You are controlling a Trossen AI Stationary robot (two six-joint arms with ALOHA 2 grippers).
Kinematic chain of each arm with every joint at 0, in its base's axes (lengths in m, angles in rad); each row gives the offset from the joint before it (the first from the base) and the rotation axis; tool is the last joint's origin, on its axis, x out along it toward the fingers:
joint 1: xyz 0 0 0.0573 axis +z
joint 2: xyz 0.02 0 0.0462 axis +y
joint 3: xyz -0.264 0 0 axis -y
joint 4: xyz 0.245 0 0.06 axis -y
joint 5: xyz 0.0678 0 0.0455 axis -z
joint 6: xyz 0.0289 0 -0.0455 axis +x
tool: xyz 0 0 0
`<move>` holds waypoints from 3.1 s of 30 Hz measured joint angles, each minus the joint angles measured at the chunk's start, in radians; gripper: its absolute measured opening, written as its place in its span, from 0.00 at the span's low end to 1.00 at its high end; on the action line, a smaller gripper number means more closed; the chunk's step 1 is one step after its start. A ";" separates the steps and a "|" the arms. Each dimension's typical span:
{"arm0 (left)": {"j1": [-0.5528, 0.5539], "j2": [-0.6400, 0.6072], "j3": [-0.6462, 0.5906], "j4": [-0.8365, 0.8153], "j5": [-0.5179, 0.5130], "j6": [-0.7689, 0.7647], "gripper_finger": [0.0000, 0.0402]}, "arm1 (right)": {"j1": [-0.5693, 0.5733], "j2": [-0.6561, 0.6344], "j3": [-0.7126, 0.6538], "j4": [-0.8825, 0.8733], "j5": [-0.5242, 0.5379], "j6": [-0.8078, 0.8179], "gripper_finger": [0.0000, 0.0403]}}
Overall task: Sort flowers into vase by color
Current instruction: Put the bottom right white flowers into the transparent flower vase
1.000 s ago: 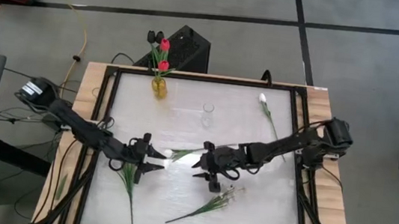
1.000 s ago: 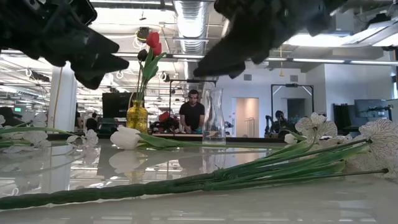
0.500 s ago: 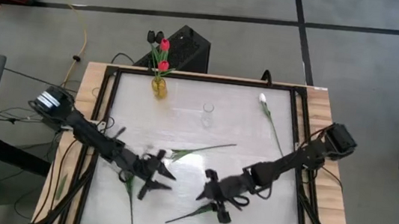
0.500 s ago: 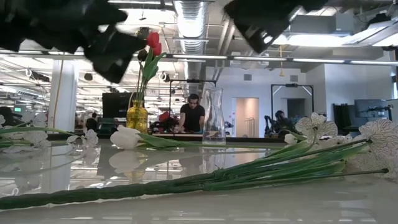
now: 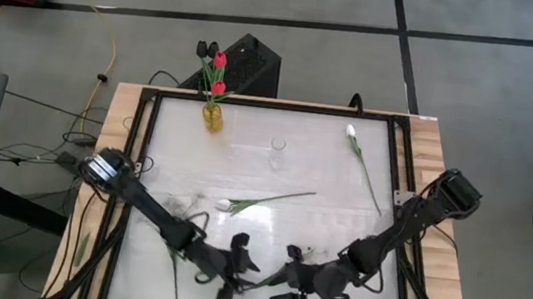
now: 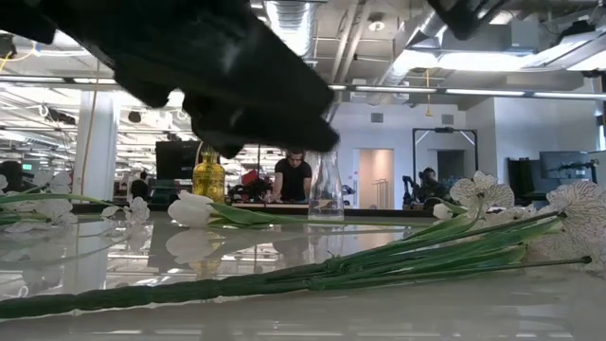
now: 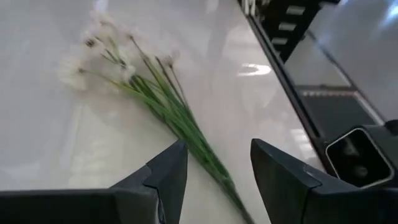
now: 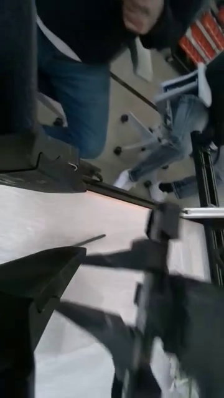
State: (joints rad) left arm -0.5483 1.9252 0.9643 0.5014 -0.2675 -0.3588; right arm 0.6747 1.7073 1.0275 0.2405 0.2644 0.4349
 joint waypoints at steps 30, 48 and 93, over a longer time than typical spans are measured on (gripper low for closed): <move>-0.093 0.201 0.206 -0.349 -0.209 -0.221 0.06 | 0.111 0.000 0.000 0.026 0.131 -0.044 0.44; -0.007 -0.058 0.202 -0.501 -0.444 0.086 0.00 | 0.129 0.000 0.000 0.039 0.129 0.040 0.44; 0.060 -0.430 -0.429 0.706 -0.182 0.206 0.00 | -0.340 0.026 -0.298 1.000 -0.165 -0.523 0.37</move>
State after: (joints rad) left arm -0.4881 1.4956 0.5350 1.2073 -0.4493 -0.1524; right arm 0.3346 1.7332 0.7292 1.2401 0.0998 -0.0882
